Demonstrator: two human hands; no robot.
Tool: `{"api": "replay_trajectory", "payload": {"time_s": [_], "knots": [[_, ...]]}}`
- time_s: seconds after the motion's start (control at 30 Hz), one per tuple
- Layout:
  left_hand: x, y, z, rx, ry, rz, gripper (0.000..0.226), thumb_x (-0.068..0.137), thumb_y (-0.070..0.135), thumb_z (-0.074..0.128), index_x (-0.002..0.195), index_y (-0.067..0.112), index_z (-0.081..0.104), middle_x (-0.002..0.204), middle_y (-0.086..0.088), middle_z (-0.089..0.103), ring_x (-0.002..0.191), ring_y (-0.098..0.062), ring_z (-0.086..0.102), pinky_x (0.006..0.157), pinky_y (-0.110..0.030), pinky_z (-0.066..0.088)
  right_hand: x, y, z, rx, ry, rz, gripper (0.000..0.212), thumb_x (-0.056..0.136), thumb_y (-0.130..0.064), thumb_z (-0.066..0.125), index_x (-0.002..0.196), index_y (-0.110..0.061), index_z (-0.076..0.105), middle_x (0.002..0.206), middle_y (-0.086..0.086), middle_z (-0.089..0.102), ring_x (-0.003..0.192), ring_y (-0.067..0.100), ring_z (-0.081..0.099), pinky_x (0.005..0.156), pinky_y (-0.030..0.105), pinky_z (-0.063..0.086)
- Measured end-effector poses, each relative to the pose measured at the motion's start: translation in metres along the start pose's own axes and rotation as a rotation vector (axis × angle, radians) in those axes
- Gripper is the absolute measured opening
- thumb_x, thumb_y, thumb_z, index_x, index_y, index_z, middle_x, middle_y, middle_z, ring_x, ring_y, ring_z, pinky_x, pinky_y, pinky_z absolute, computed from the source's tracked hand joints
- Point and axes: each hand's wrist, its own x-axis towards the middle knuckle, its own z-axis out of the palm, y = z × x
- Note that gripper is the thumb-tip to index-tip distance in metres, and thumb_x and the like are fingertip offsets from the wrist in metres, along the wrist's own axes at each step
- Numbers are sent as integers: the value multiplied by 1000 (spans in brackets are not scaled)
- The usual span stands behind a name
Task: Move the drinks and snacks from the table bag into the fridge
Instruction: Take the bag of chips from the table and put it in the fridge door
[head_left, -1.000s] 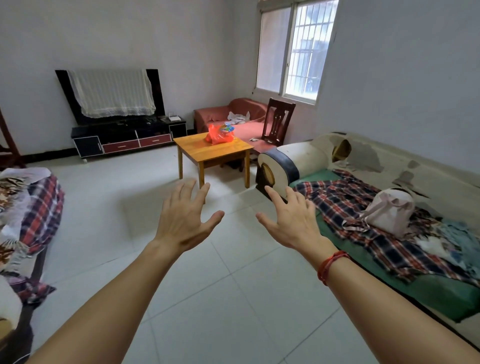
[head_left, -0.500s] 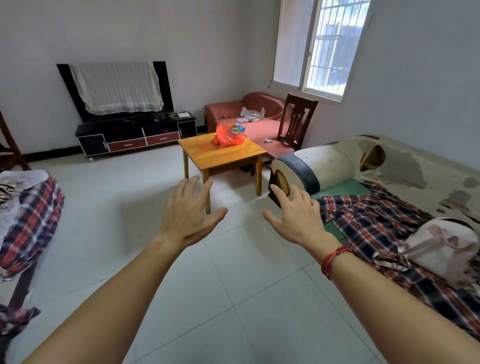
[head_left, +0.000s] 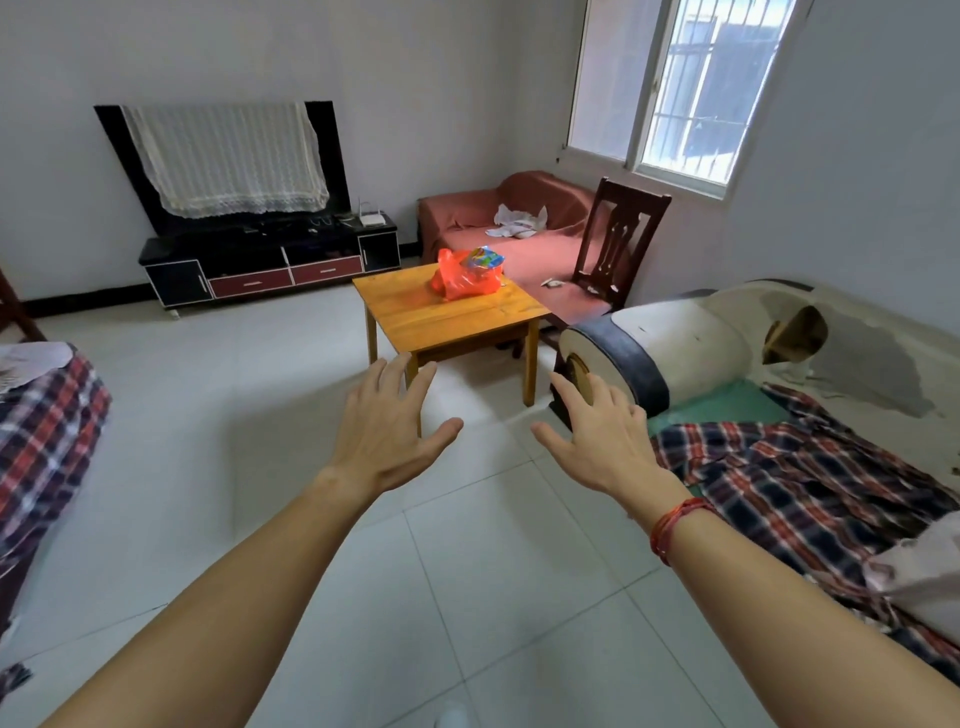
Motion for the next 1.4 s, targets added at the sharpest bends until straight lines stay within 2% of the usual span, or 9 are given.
{"api": "replay_trajectory", "payload": {"time_s": [0.27,0.4,0.63,0.87,0.97,1.1,1.2,1.4], "knots": [[146,-59,72,-31,-29,-23,79,85,72,36,147,24,38,152,-11,36,138,-33,33,104,-50,38,165,8,41,-25,-27,4,68,94,-67,39,154,-38,24,156,12,35,139,34,36,112,54,30],[221,-78,92,-21,-55,-21,83,82,75,27,148,24,36,155,-10,33,140,-32,29,106,-50,36,243,9,53,-16,-42,17,70,95,-67,39,156,-38,21,157,11,33,140,34,35,112,53,31],[322,-92,142,-9,-110,-21,84,81,75,24,148,25,35,155,-9,32,141,-31,28,107,-51,35,358,31,69,-8,-37,27,71,95,-64,43,157,-38,20,160,12,29,145,35,29,113,54,29],[433,-97,210,2,-133,-48,80,84,72,33,149,26,34,155,-8,32,141,-31,27,107,-50,35,482,78,104,-20,-69,9,73,94,-66,41,156,-36,21,155,13,34,139,37,34,109,54,32],[494,-91,239,2,-127,-63,83,82,74,28,147,24,38,153,-9,36,139,-30,30,103,-50,39,547,104,113,-22,-91,-10,72,95,-67,39,157,-37,18,159,14,28,143,37,29,111,54,30],[573,-86,269,-3,-149,-115,85,80,75,26,148,25,36,155,-6,32,141,-29,27,107,-49,37,628,135,121,8,-129,-11,71,95,-64,41,157,-37,18,161,14,24,144,36,27,111,52,29],[624,-91,287,-6,-167,-160,81,84,71,34,150,25,33,157,-6,27,143,-29,23,109,-49,34,683,154,129,21,-159,-28,71,95,-64,43,157,-38,19,160,14,26,141,35,32,108,50,34],[700,-105,319,4,-168,-199,79,86,71,34,150,25,31,157,-6,26,143,-28,23,109,-48,34,773,174,147,31,-186,-69,76,94,-67,44,158,-38,15,158,13,30,137,34,39,103,48,42]]}}
